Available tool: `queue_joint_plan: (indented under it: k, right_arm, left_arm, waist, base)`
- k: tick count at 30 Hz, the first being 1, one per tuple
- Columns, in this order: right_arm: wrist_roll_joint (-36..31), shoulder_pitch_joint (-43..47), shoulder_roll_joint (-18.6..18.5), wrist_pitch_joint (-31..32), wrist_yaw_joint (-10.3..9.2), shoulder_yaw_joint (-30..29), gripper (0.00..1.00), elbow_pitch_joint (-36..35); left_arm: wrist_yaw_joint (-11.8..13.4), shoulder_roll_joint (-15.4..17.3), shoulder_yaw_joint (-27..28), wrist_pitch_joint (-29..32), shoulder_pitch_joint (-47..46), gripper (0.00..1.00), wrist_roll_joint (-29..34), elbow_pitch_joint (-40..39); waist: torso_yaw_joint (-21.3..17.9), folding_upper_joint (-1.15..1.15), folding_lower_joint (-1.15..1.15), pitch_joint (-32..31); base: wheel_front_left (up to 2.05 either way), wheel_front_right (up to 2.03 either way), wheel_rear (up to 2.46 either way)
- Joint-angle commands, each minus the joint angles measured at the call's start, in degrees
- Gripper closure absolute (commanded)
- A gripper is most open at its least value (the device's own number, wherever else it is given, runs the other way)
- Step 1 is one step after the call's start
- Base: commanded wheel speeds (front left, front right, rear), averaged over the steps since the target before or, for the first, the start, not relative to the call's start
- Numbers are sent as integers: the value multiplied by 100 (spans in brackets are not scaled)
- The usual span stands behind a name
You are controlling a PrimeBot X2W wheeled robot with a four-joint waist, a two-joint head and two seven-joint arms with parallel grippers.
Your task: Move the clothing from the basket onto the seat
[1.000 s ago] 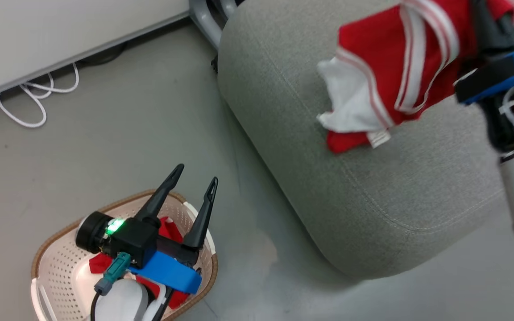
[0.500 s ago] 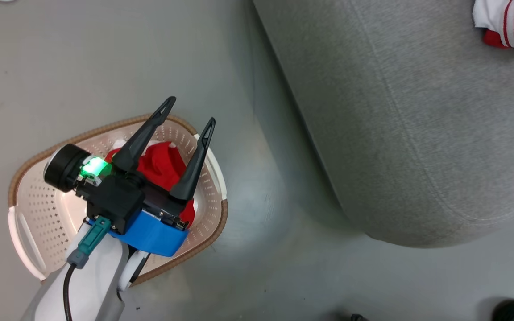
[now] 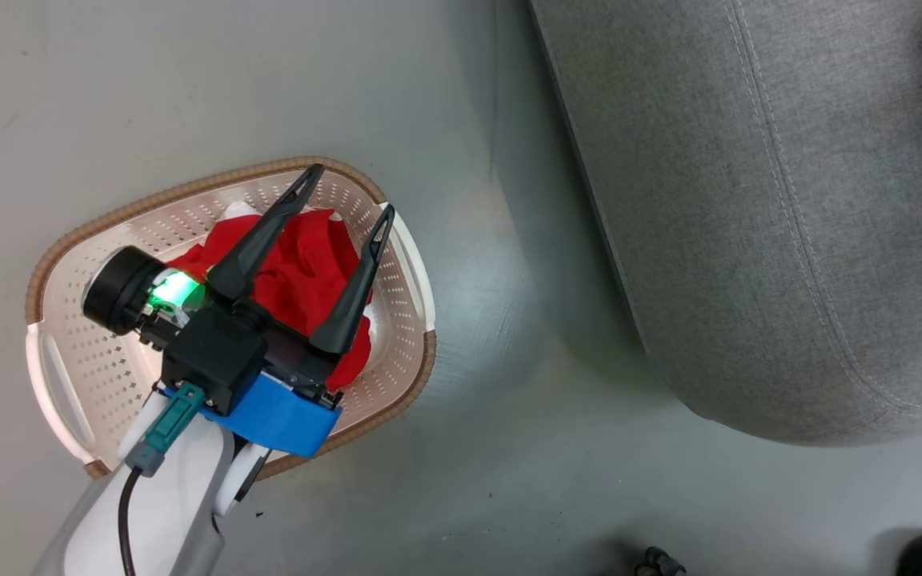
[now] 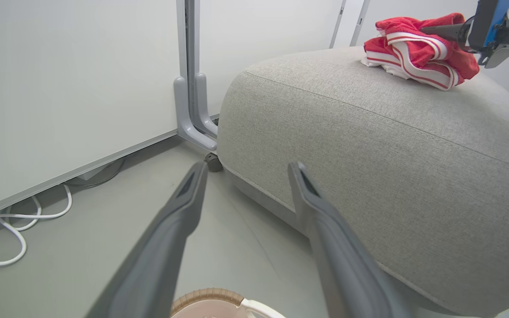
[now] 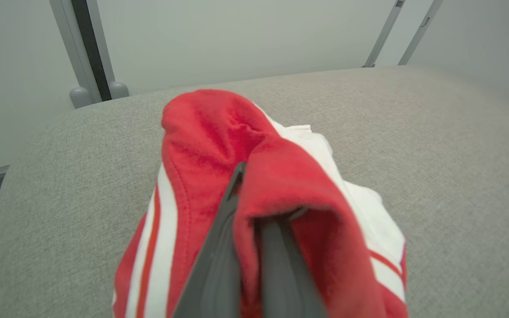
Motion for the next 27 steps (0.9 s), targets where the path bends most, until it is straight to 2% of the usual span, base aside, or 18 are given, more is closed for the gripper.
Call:
queue_joint_plan:
  k: [1,4,5,6,7,8,16,27]
  right_arm:
    - [-48,-76,-23,-50,1,-14,100,78]
    - [-98,-127,-25,-116,1,24,99,226]
    - [-115,-128,-15,-149,1,55,89,268]
    - [-145,-131,-13,-160,1,95,67,303]
    - [-174,-127,-16,-179,1,134,39,332]
    - [-188,-127,-35,-198,1,158,0,365]
    - [-352,140,-105,-286,1,364,0,573]
    - [-228,998,30,-296,1,694,0,678]
  left_arm:
    - [-5,0,2,-24,-77,0,-22,22]
    - [-5,-16,-4,-26,-75,0,-31,57]
    - [-5,-23,0,-27,-67,0,-32,75]
    - [-5,-36,5,-27,-58,0,-41,87]
    - [-5,-53,9,-28,-49,0,-53,102]
    - [-5,-70,4,-29,-42,0,-65,117]
    - [-5,-300,-90,-29,55,0,-189,284]
    - [-6,-801,125,-30,763,0,-435,691]
  waist:
    - [5,0,-1,-11]
    - [14,0,-1,-35]
    - [15,0,-1,-51]
    - [18,0,-1,-68]
    - [23,0,-1,-90]
    - [33,0,-1,-116]
    - [198,0,-1,-623]
    - [492,0,-1,-2087]
  base:
    - [0,0,0]
    - [0,0,0]
    - [0,0,0]
    - [0,0,0]
    - [0,0,0]
    - [0,0,0]
    - [0,0,0]
    - [0,0,0]
